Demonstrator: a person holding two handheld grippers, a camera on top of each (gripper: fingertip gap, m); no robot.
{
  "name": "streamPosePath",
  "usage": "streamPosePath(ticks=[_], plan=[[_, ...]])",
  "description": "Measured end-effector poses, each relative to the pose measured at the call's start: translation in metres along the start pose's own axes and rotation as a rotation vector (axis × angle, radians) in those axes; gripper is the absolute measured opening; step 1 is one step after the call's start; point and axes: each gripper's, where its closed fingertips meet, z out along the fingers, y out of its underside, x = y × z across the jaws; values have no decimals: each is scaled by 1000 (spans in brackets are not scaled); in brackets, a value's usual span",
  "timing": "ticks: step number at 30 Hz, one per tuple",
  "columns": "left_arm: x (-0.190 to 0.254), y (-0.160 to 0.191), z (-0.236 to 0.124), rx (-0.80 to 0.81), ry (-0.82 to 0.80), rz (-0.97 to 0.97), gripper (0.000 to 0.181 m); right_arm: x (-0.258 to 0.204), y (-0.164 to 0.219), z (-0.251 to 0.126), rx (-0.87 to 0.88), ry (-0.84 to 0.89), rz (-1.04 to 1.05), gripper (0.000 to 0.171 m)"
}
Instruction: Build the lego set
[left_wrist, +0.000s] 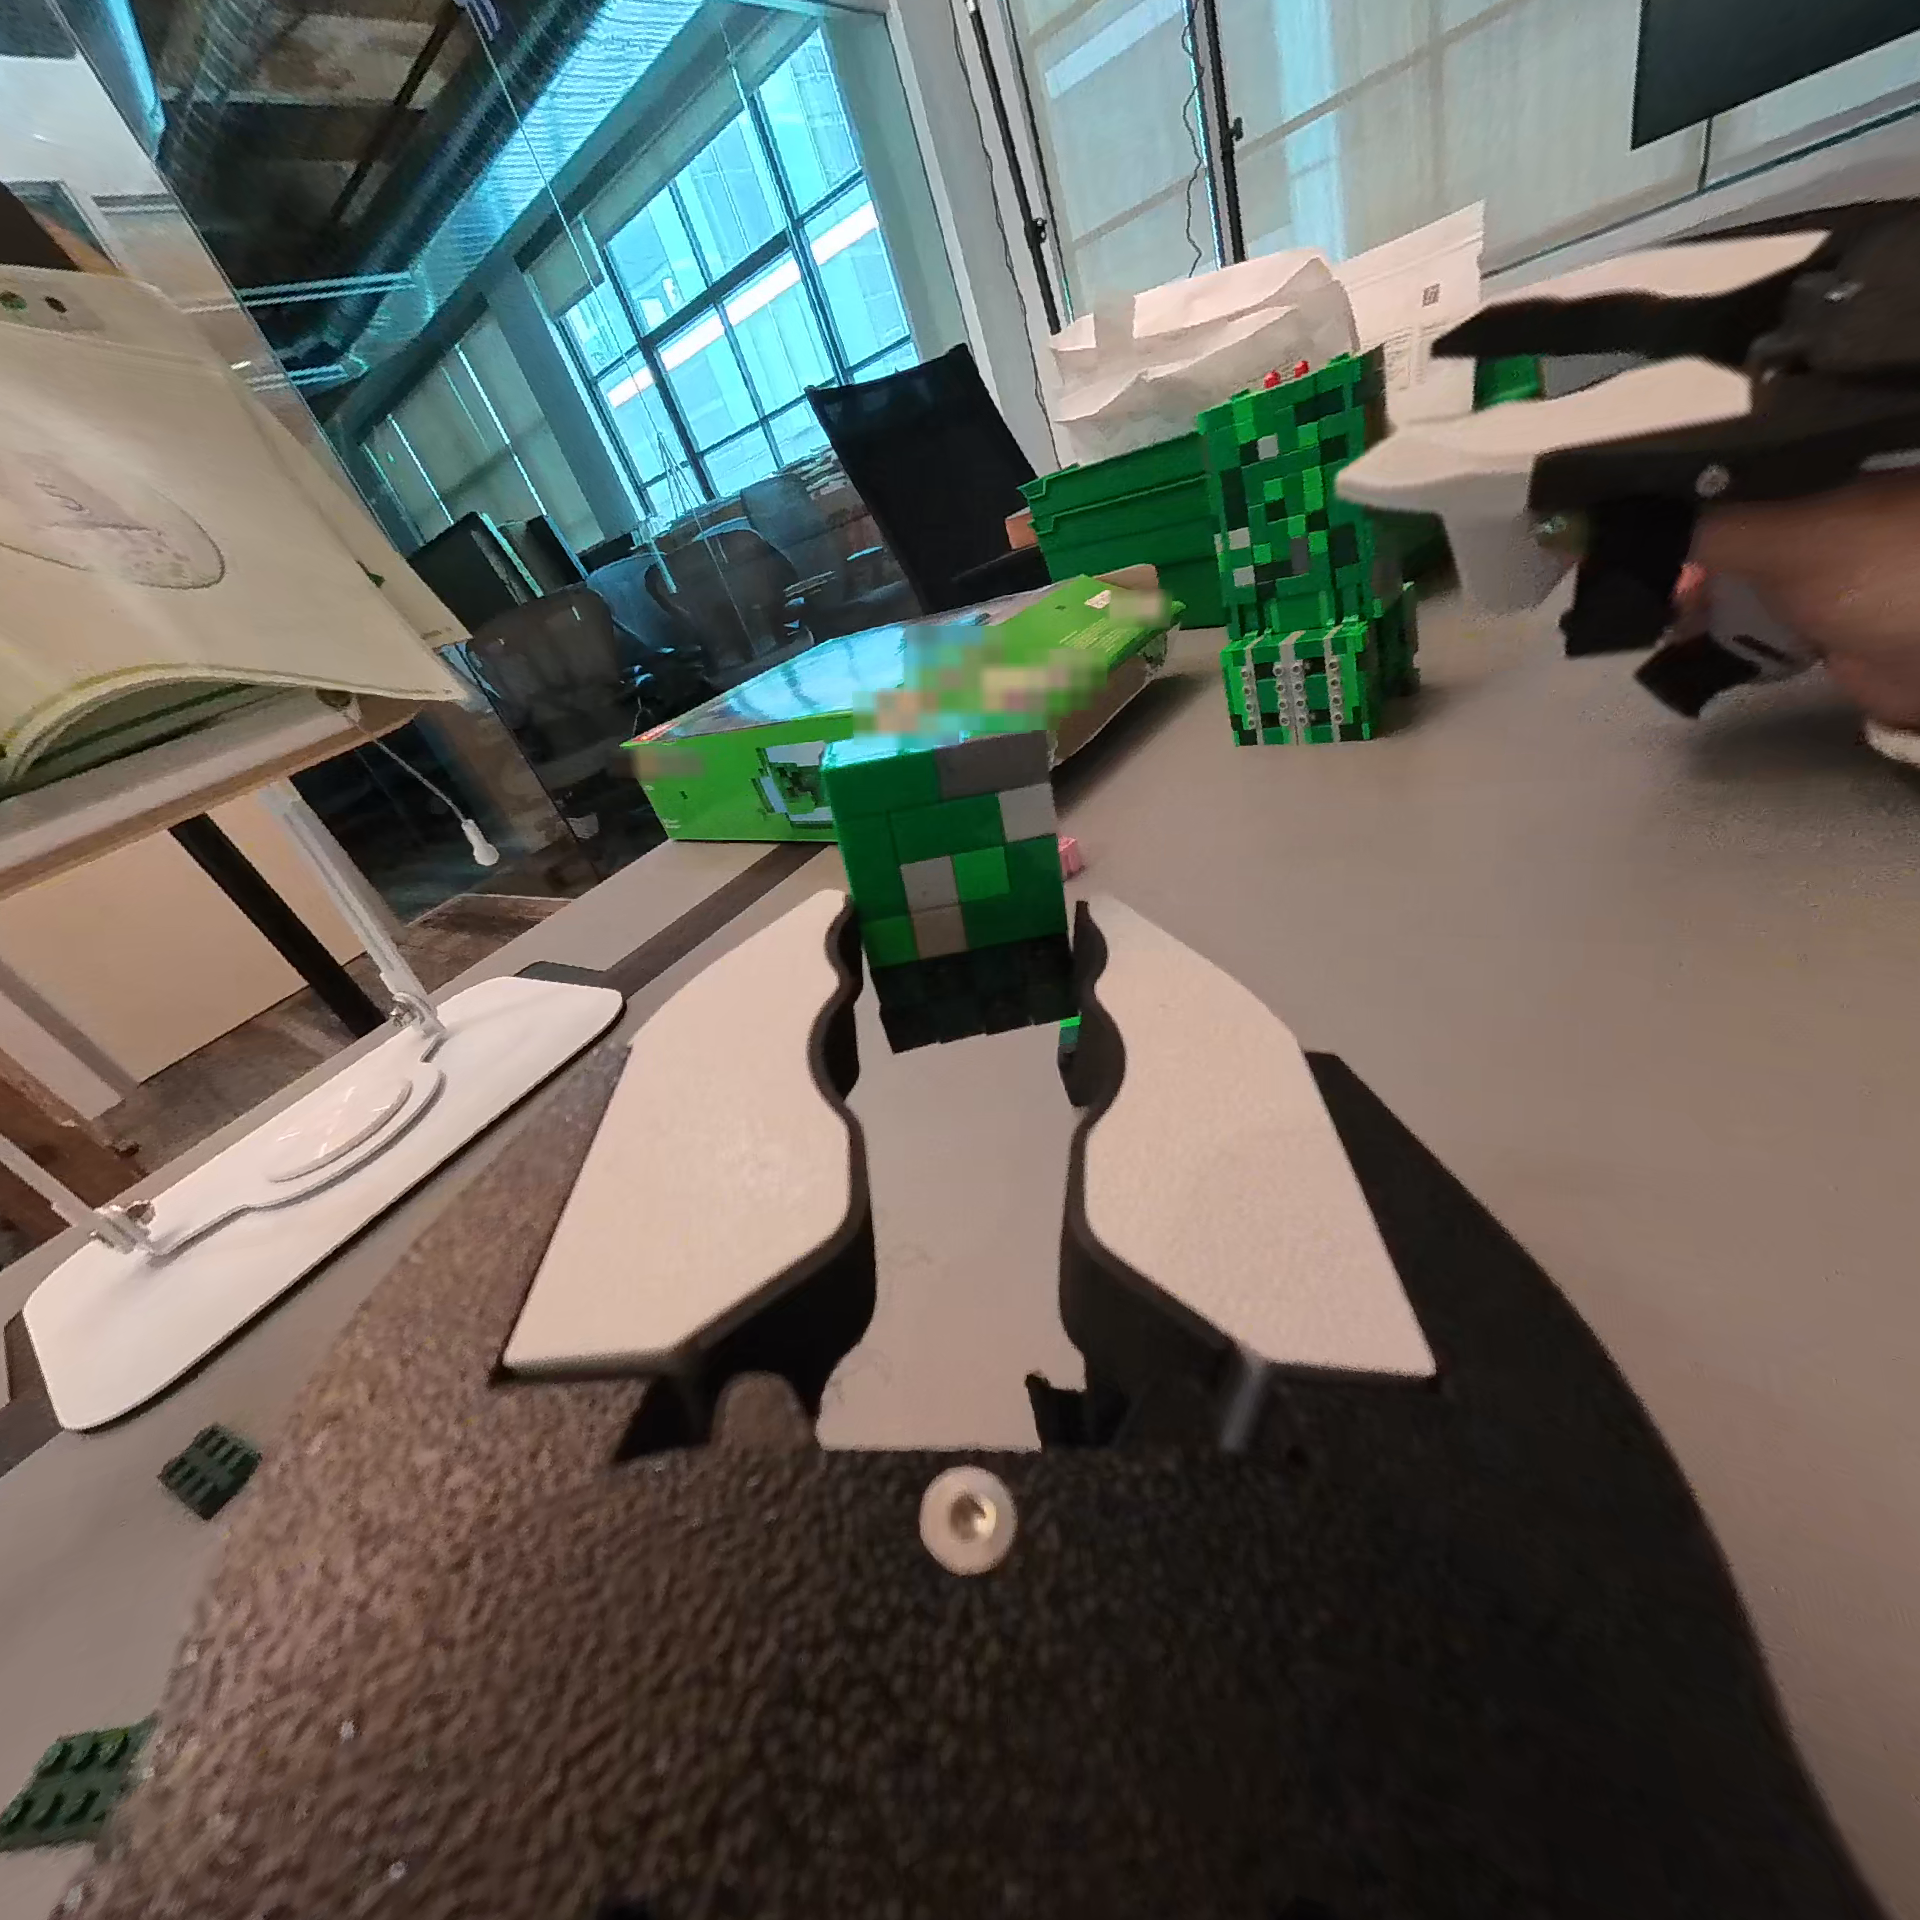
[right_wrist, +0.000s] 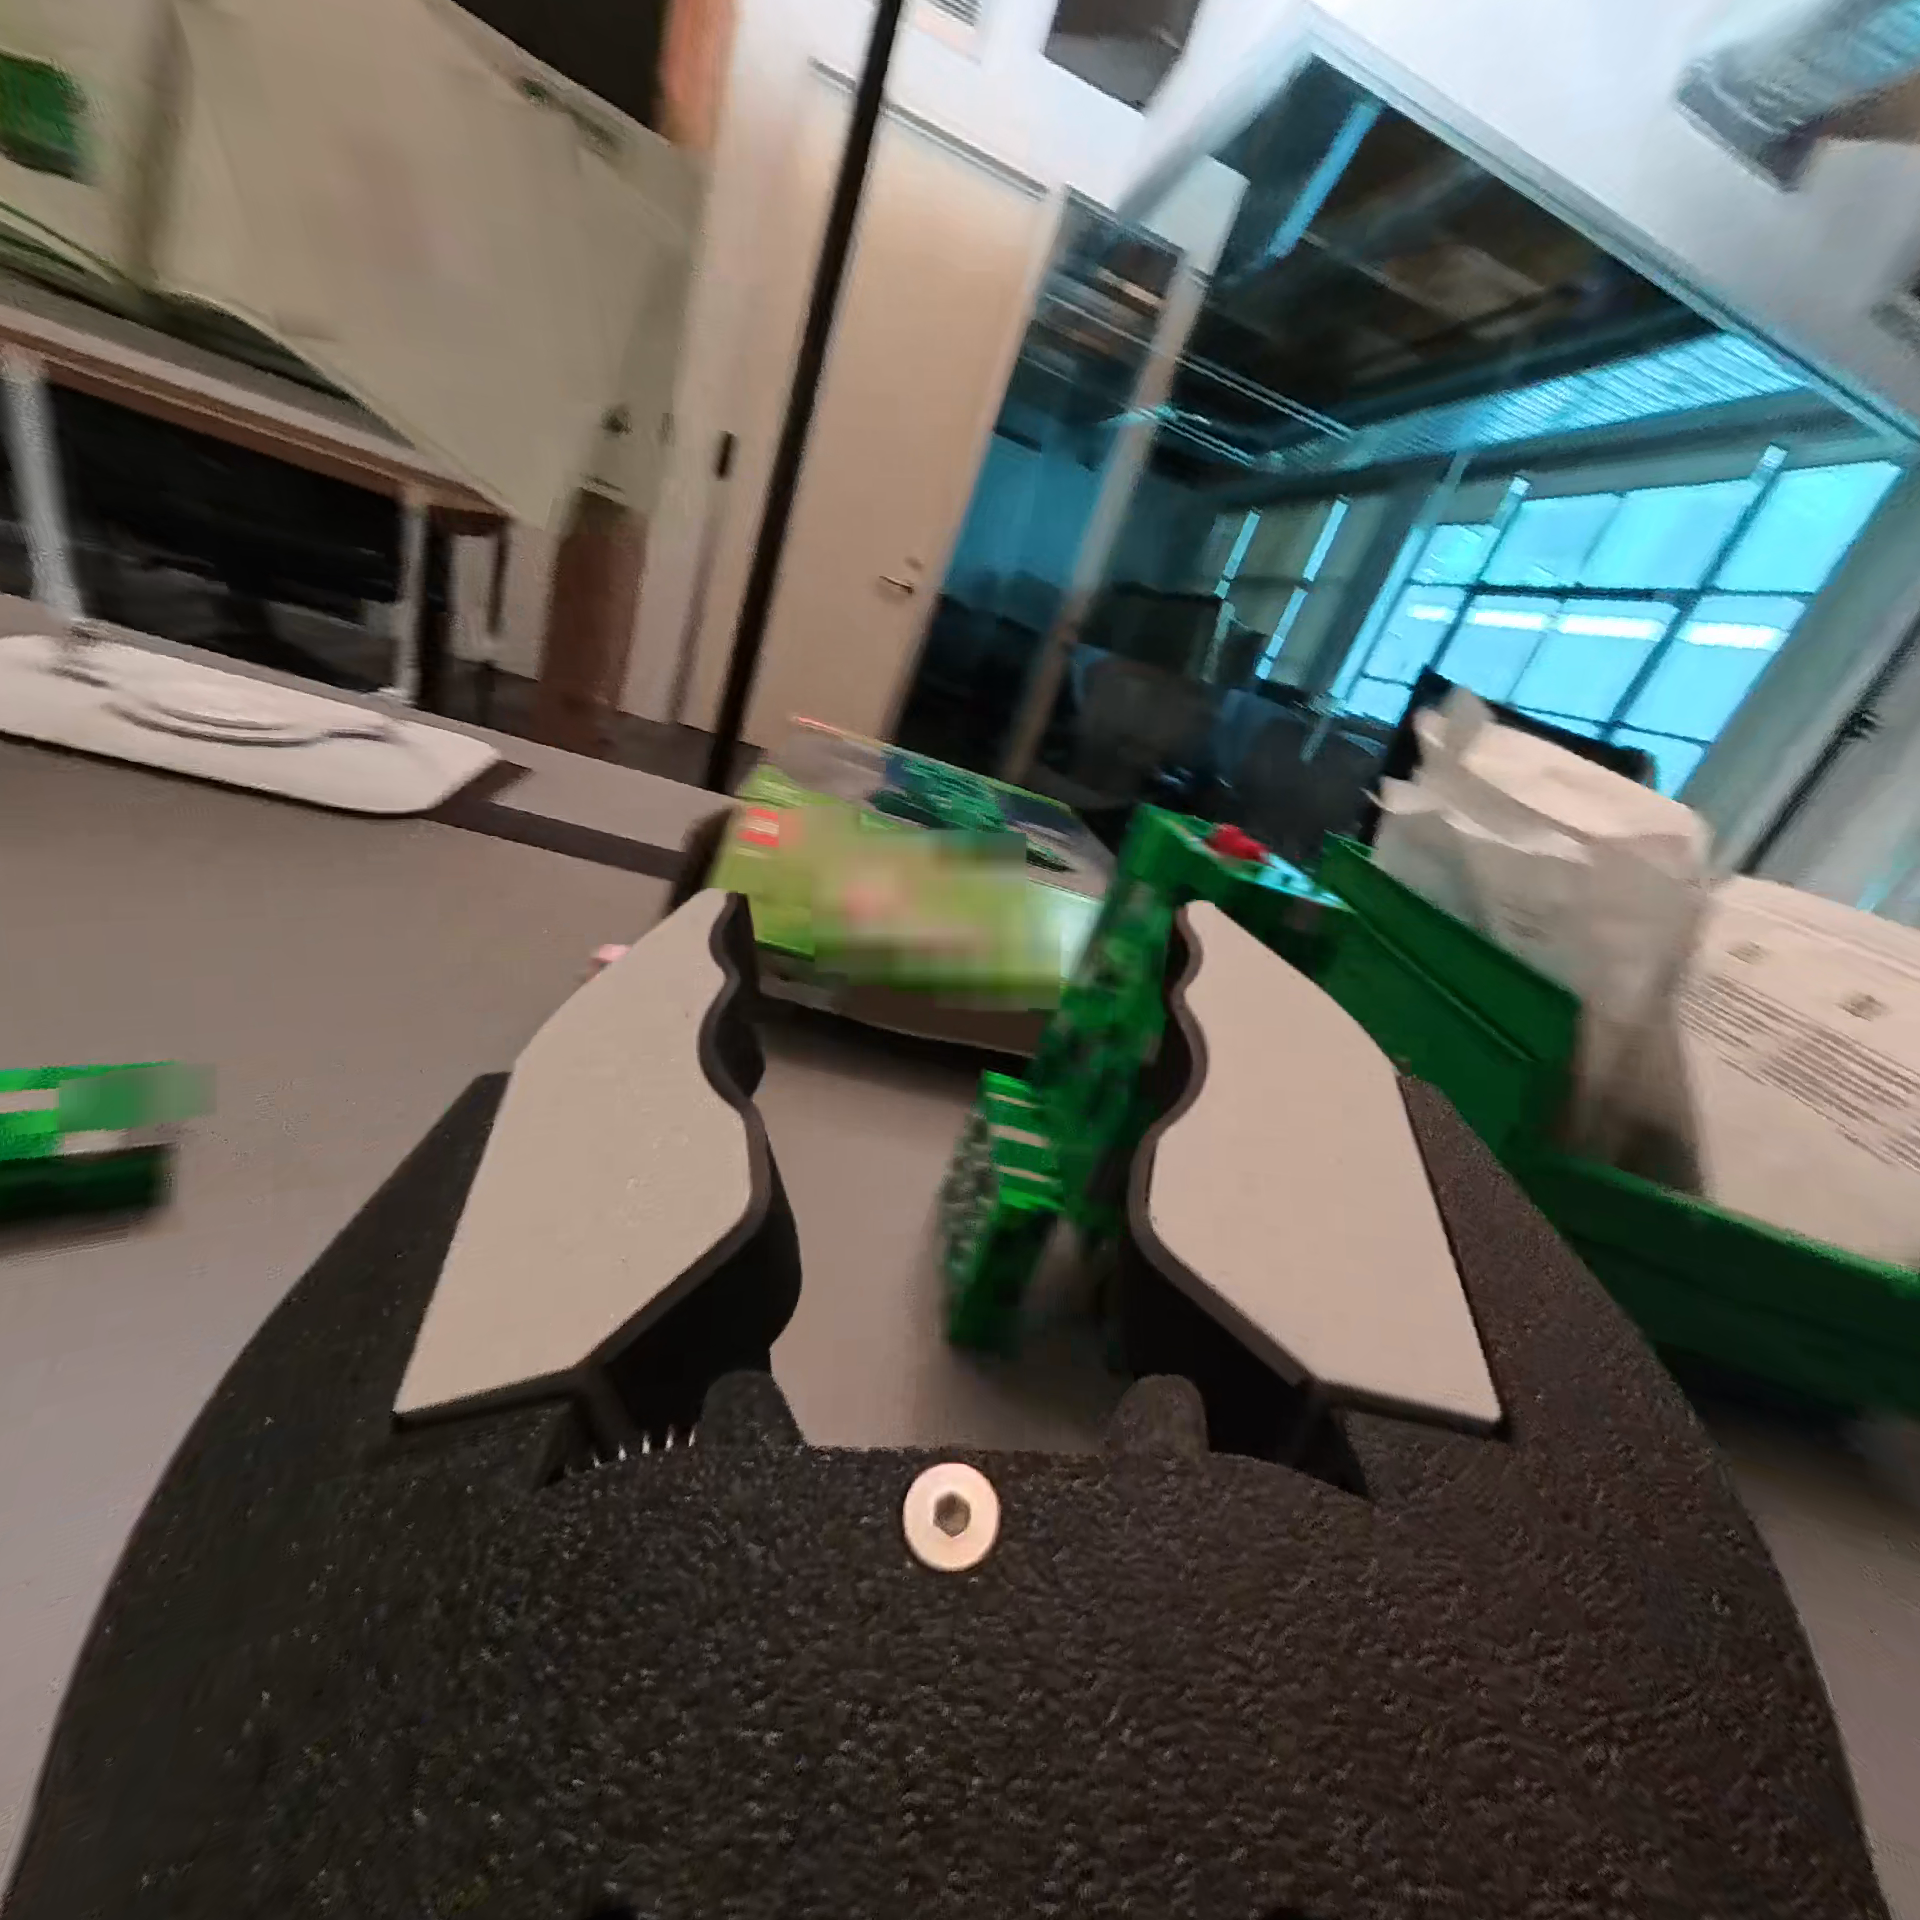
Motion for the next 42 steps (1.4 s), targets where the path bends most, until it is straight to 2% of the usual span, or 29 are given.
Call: streamPosePath(ticks=[5, 8, 13, 21, 25, 28, 31, 36, 40, 42], plan=[[3, 0, 1, -1, 10, 15, 39, 53, 22, 18, -110, 63, 61, 72], [3, 0, 1, 1, 13, 16, 39, 55, 45, 34, -226, -6, 126, 68], [4, 0, 1, 1, 19, 20, 39, 55, 66, 43, -318, -22, 121, 42], [6, 1, 2, -5, 28, 30, 39, 55, 66, 41, -315, 11, 147, 40], [7, 2, 2, -6, 31, 37, 39, 40, 59, 31, -292, -11, 207, 57], [7, 2, 2, -6, 31, 34, 39, 24, 51, 22, -249, -109, 245, 73], [6, 2, 2, -5, 32, 33, 39, 27, 51, 10, -231, -97, 255, 76], [7, 2, 2, -6, 34, 35, 39, 40, 86, -8, -493, -24, 273, 69], [6, 2, 2, -4, 36, 31, 39, 14, 106, -18, -686, -109, 259, 76], [6, 2, 2, -4, 37, 30, 39, 9, 108, -16, -704, -135, 243, 75]])
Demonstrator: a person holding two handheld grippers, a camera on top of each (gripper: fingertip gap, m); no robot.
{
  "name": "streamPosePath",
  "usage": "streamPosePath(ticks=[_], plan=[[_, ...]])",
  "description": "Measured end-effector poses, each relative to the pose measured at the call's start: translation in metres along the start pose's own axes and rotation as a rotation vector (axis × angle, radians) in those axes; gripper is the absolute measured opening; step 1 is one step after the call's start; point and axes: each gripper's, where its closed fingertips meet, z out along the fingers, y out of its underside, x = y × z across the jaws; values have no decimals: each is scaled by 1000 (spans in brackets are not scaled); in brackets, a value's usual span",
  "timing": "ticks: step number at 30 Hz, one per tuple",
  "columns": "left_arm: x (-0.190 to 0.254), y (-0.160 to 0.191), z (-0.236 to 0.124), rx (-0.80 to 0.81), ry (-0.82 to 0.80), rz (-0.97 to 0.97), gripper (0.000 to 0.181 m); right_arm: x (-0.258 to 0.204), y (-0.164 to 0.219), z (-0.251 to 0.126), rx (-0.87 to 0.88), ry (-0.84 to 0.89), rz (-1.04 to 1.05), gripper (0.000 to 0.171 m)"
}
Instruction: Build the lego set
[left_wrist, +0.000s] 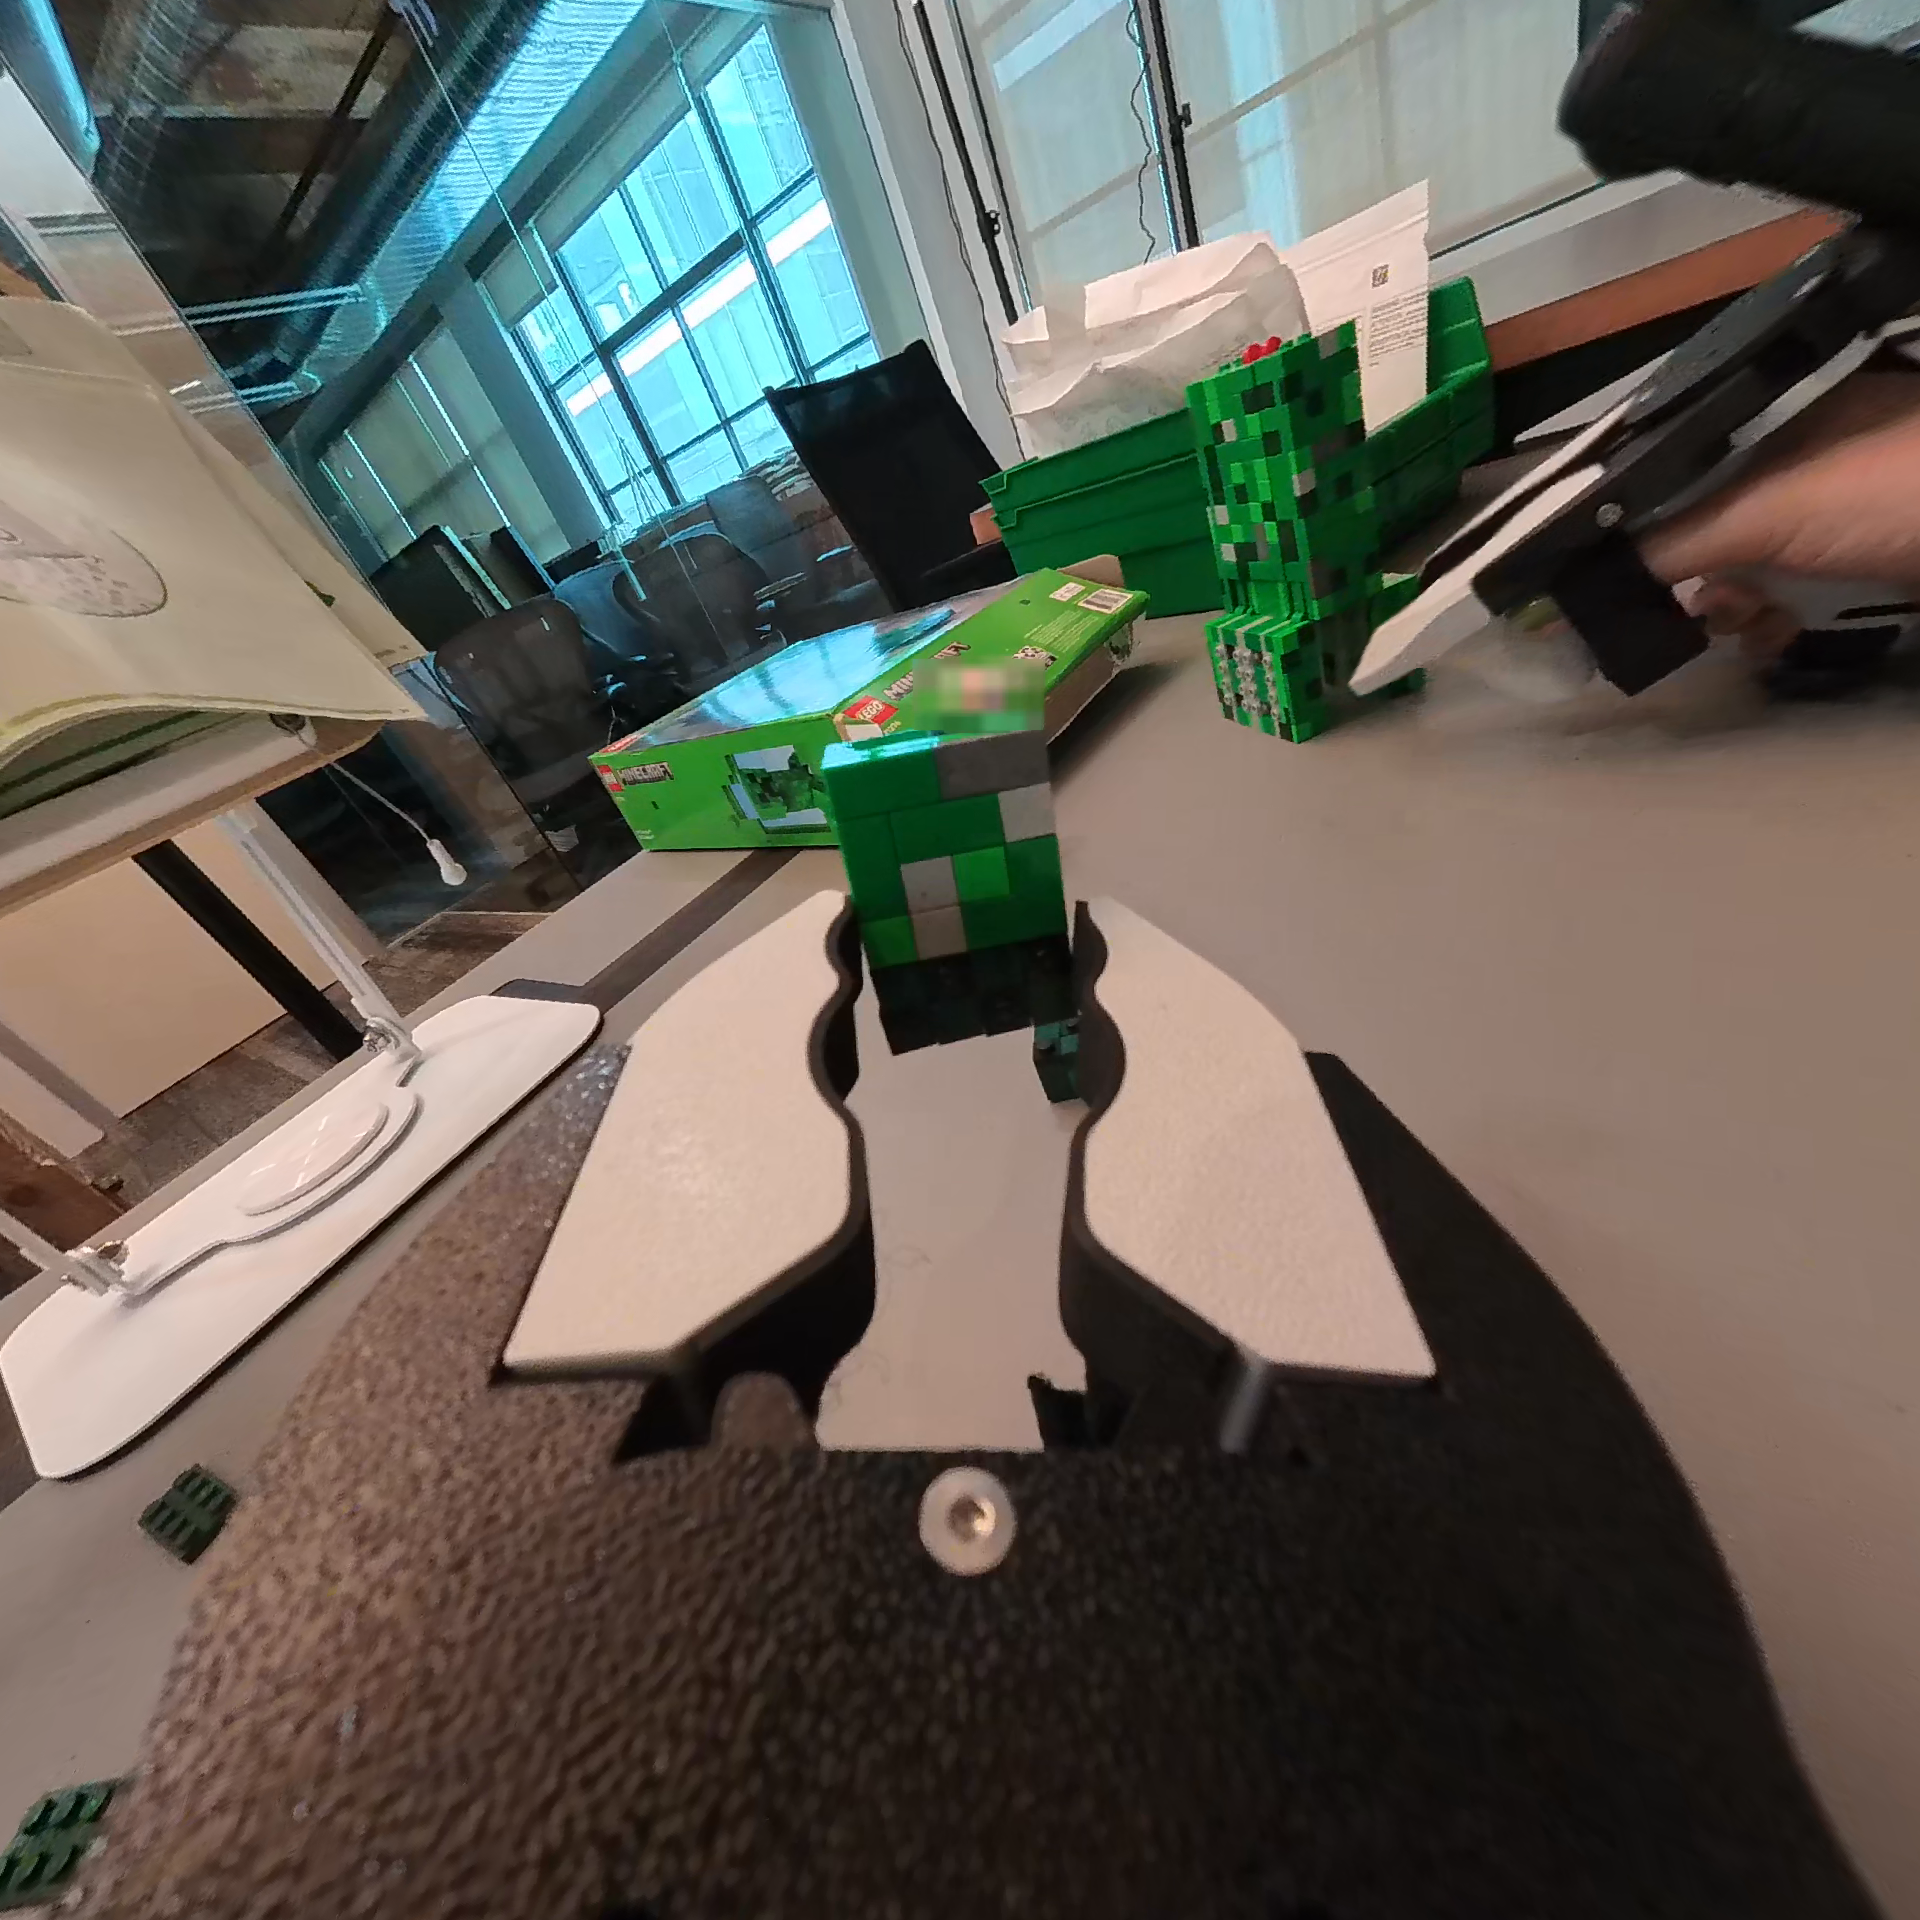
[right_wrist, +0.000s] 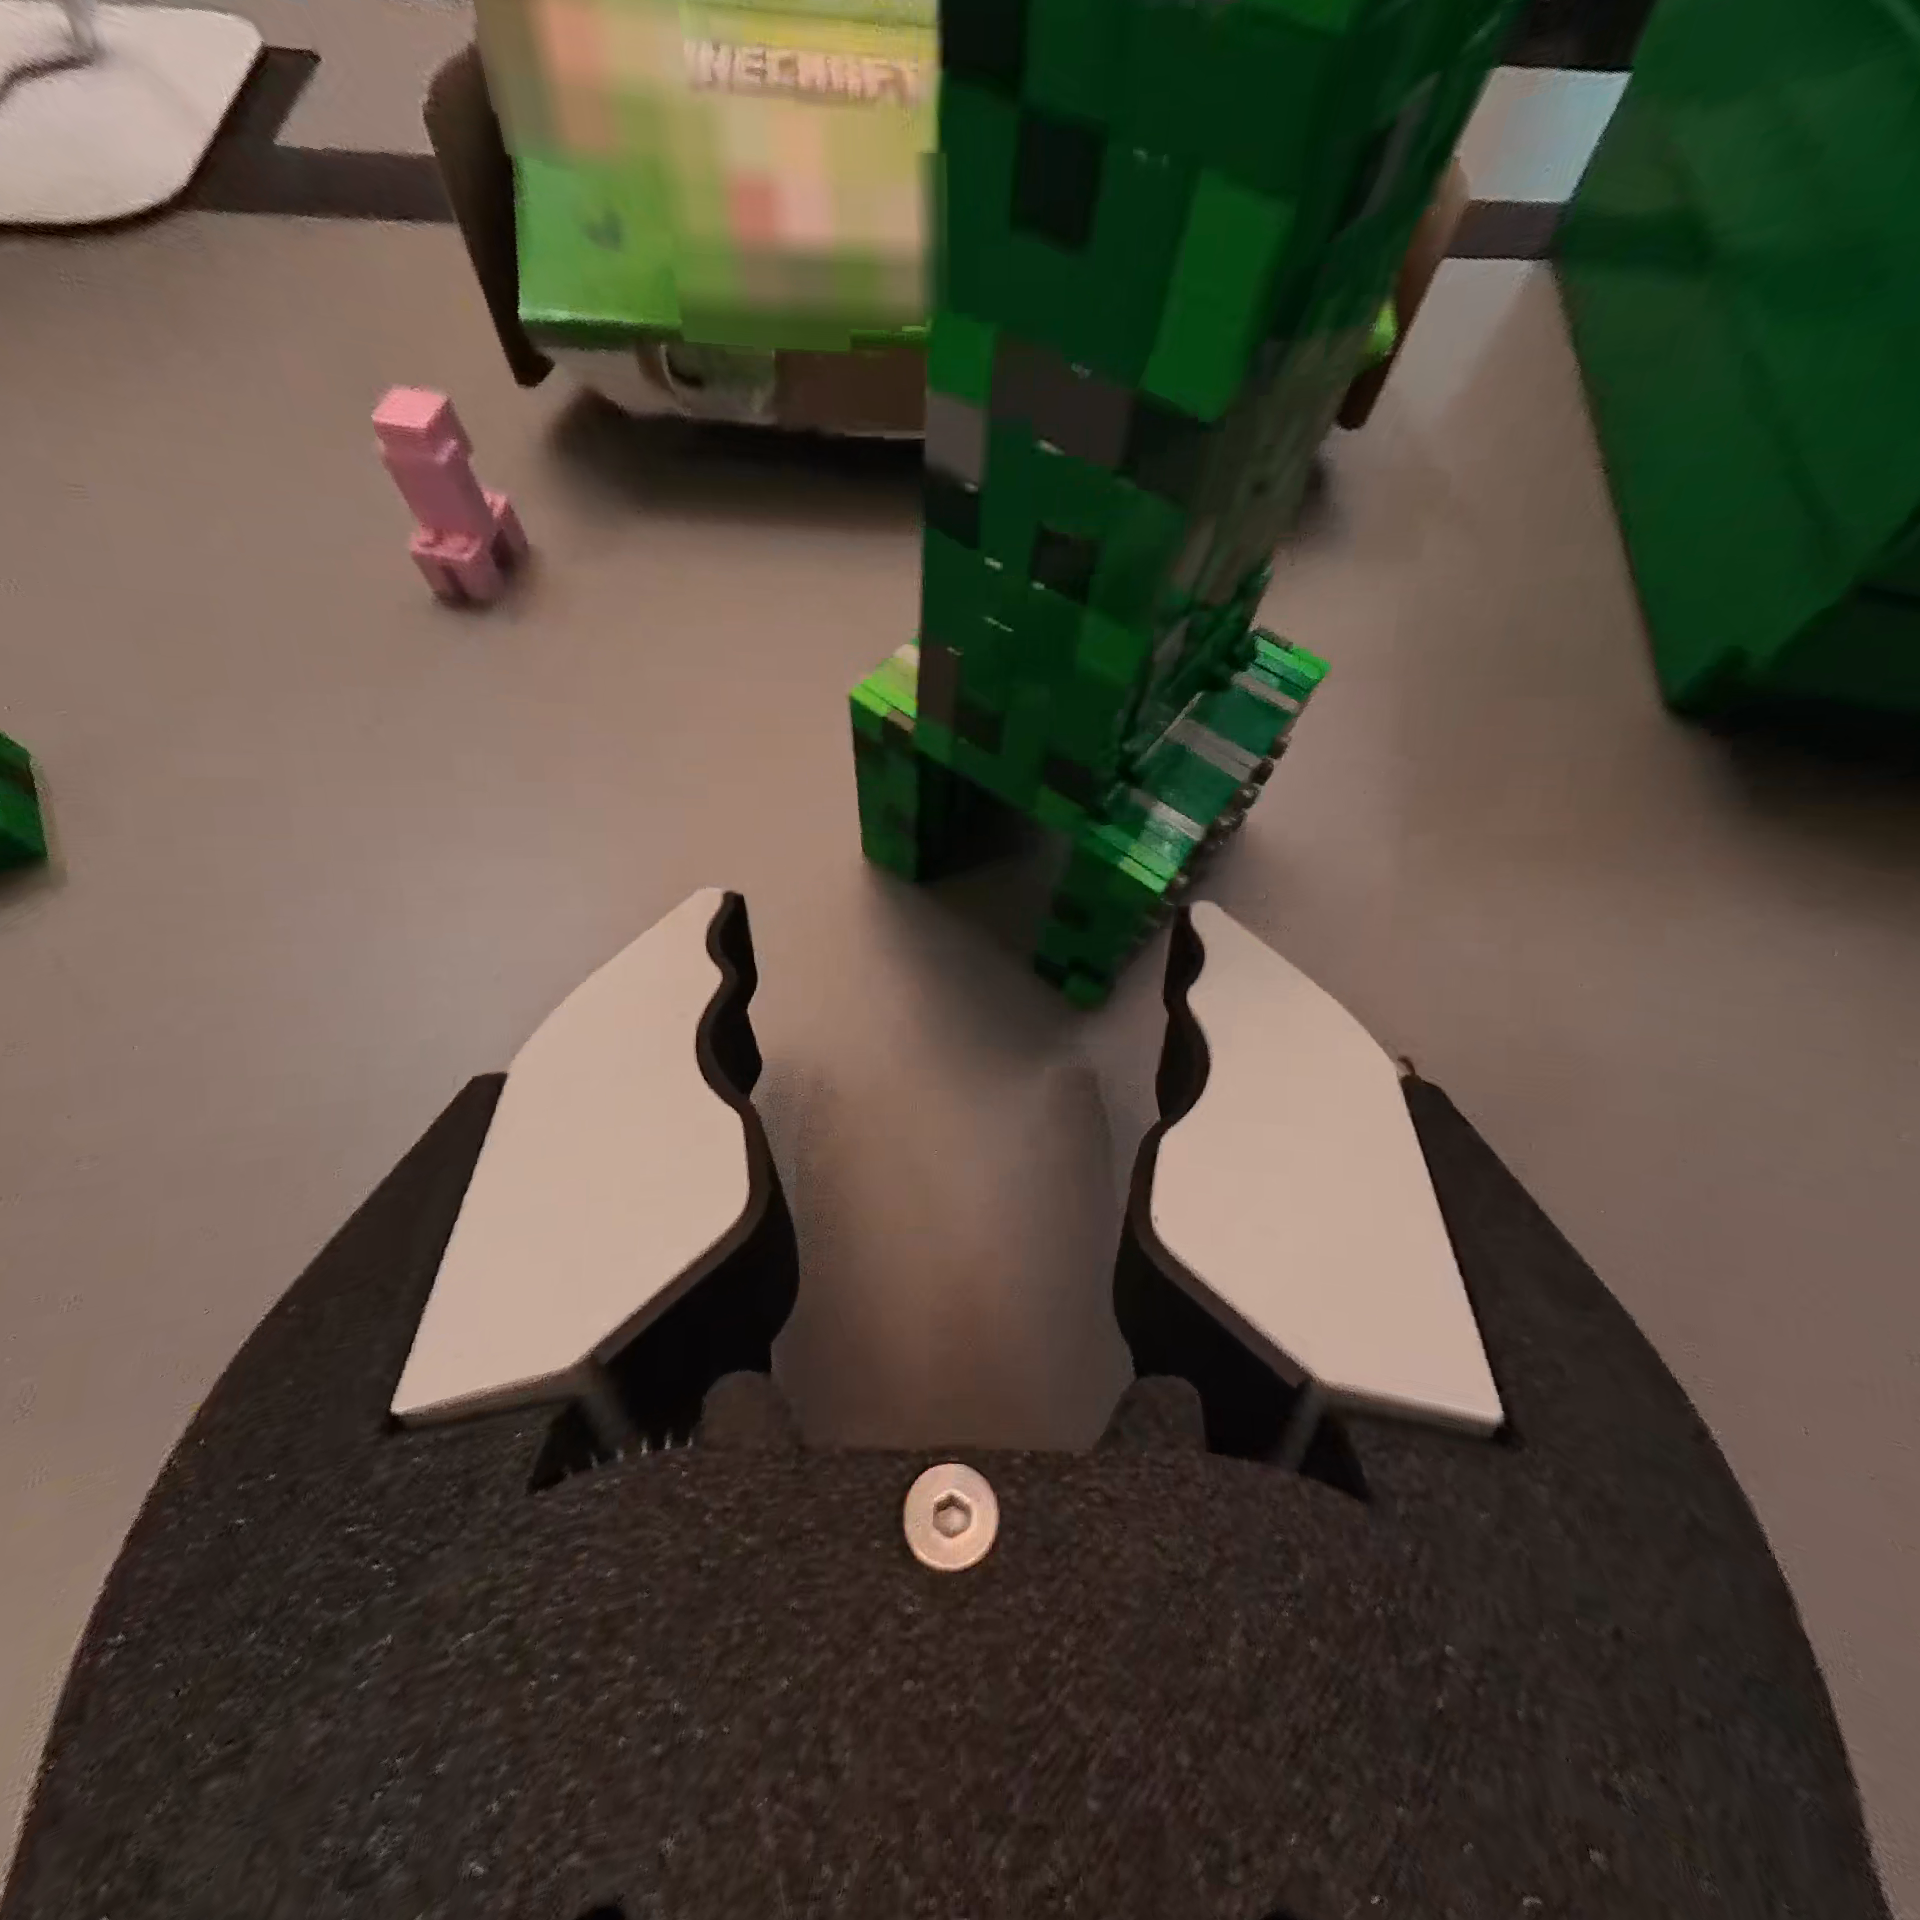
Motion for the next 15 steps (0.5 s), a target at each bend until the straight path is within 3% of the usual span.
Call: streamPosePath(ticks=[4, 8, 15], plan=[[1, 0, 0, 0, 2, 4, 39, -17, -4, -1, 29, -120, -26, 70], [1, 0, 0, 1, 3, 8, 39, -20, -8, -4, 66, -120, -51, 67], [1, 0, 0, 1, 5, 13, 39, 3, -33, -3, 175, 27, -18, 90]])
